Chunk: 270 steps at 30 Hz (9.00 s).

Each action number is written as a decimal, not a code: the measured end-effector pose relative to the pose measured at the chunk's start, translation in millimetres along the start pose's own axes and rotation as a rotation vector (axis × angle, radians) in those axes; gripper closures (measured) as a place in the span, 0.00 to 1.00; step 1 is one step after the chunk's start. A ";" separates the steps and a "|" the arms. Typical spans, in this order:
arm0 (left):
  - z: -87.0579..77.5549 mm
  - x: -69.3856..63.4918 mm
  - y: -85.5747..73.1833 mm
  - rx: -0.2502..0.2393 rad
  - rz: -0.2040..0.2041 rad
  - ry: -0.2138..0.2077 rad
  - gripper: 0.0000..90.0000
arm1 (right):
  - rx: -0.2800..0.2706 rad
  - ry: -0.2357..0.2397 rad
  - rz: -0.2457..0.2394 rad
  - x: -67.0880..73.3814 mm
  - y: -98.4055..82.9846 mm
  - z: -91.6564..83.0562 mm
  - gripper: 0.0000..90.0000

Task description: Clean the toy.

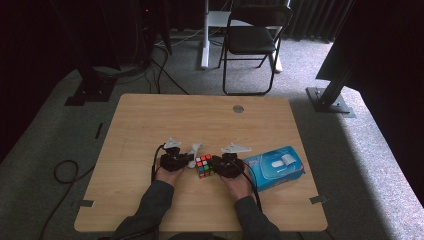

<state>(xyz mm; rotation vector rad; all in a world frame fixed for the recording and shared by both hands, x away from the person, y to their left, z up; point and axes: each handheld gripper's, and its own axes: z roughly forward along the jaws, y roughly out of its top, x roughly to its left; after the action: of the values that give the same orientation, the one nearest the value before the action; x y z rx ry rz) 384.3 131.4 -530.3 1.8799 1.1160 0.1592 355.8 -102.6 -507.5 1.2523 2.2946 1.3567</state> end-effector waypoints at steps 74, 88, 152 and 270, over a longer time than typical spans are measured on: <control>7.7 -24.1 -11.9 0.044 0.038 0.022 0.92 | -0.068 -0.182 0.130 0.8 -4.2 -2.5 0.77; -5.1 -32.3 -4.6 0.013 0.039 -0.031 0.91 | -0.072 -0.185 0.134 1.3 -4.4 -2.3 0.77; -4.0 -25.3 -10.7 0.076 0.039 0.071 0.90 | -0.069 -0.167 0.140 1.8 -4.5 -2.1 0.79; 13.8 -37.6 -20.7 0.080 0.053 0.077 0.90 | -0.078 -0.202 0.201 -0.1 -4.3 -2.9 0.78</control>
<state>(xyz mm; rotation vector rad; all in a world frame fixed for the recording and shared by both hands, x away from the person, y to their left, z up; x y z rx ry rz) 356.5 98.0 -542.0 1.9897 1.1397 0.2211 351.8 -105.5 -509.3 1.5507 2.0076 1.2985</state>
